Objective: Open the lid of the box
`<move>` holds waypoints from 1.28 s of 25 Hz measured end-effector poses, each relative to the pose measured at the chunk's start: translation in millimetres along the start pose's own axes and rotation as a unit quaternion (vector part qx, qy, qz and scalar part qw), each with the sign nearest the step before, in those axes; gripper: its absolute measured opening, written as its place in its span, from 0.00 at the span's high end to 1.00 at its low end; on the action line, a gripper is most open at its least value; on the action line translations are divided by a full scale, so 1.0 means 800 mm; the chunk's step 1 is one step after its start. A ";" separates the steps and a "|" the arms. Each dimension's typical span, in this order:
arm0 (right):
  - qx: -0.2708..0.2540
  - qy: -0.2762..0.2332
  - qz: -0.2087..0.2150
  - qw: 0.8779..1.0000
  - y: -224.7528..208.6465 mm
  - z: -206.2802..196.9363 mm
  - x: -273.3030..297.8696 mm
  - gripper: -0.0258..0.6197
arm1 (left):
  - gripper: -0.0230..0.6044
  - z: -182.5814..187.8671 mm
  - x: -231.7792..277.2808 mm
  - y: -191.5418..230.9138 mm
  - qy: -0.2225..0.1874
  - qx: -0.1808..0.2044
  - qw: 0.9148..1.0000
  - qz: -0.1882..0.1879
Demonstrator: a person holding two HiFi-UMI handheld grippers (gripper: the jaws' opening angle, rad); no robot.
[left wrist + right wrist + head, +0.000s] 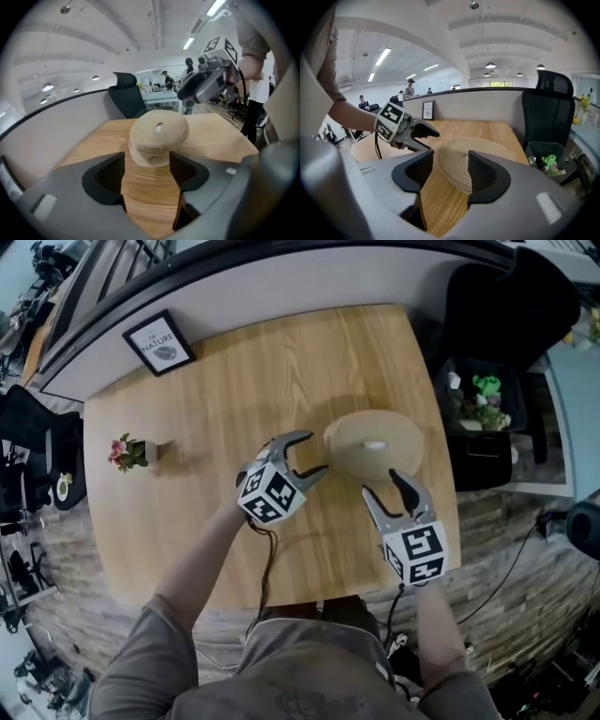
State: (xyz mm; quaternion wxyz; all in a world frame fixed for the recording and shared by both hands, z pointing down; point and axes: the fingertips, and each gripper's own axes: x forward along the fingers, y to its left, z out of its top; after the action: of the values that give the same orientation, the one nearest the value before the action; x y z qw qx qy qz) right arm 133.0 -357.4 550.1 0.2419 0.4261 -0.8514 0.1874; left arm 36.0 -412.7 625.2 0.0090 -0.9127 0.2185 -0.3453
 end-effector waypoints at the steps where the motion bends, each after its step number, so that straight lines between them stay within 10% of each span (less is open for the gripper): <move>1: 0.002 0.006 0.007 1.000 0.000 -0.007 0.009 0.62 | 0.49 -0.009 0.011 0.004 0.003 -0.011 1.000 -0.004; 19: -0.155 0.148 -0.019 0.977 -0.002 -0.078 0.080 0.61 | 0.51 -0.021 0.084 -0.001 -0.020 0.037 0.996 -0.077; 27: -0.312 0.158 -0.104 0.931 -0.008 -0.080 0.095 0.71 | 0.52 -0.026 0.084 -0.001 -0.021 0.015 0.997 -0.076; 32: -0.279 0.092 -0.087 0.952 -0.004 -0.051 0.076 0.79 | 0.53 -0.025 0.084 -0.001 -0.014 0.015 0.997 -0.073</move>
State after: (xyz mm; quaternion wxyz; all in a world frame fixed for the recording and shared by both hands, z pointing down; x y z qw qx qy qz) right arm 114.8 -376.4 618.4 0.4434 0.3951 -0.8035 -0.0413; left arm 67.9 -436.5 682.6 0.0009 -0.9307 0.1462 -0.3353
